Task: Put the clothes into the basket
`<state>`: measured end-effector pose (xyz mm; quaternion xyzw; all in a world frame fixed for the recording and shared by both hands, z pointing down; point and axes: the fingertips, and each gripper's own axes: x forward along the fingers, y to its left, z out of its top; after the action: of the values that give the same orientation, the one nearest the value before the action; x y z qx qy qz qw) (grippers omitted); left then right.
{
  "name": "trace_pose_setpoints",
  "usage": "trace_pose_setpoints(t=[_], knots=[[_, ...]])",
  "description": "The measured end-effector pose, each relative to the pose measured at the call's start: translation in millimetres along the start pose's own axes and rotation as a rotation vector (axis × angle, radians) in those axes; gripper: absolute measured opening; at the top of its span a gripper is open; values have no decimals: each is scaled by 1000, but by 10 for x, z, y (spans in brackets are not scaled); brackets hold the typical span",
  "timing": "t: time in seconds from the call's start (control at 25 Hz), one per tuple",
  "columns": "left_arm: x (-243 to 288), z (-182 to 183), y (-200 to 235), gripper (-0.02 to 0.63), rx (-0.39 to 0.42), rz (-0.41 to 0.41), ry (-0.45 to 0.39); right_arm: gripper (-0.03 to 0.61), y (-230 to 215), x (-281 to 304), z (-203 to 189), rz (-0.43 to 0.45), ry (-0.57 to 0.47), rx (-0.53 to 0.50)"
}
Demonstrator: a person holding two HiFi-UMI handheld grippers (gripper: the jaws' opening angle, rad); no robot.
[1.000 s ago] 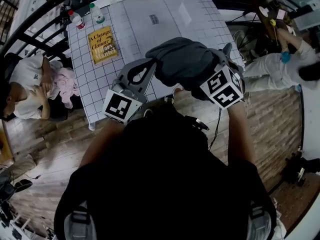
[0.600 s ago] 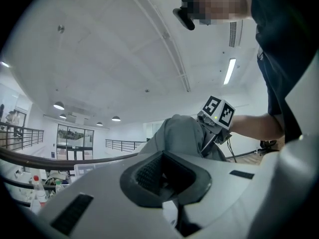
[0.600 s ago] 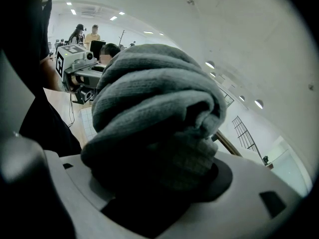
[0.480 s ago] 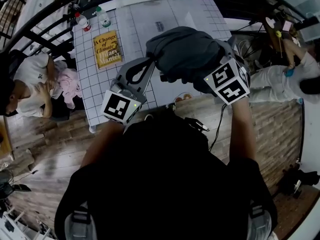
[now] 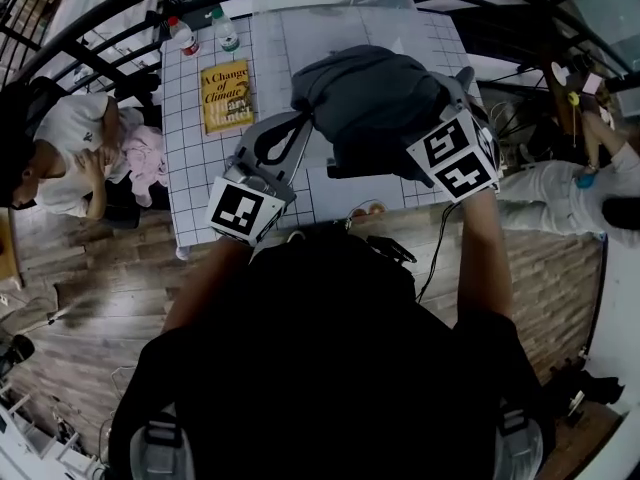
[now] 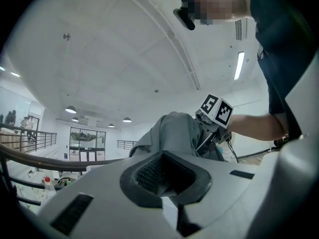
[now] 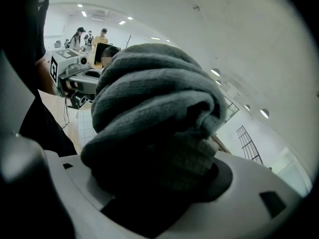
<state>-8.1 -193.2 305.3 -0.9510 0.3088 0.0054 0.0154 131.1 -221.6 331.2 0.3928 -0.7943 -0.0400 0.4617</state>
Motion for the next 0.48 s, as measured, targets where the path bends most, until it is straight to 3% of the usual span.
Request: trace_pose_setpoints(t=[0.48], knots=[[243, -162, 332, 3, -3, 124, -9, 351, -302, 542, 171, 57, -44, -51]])
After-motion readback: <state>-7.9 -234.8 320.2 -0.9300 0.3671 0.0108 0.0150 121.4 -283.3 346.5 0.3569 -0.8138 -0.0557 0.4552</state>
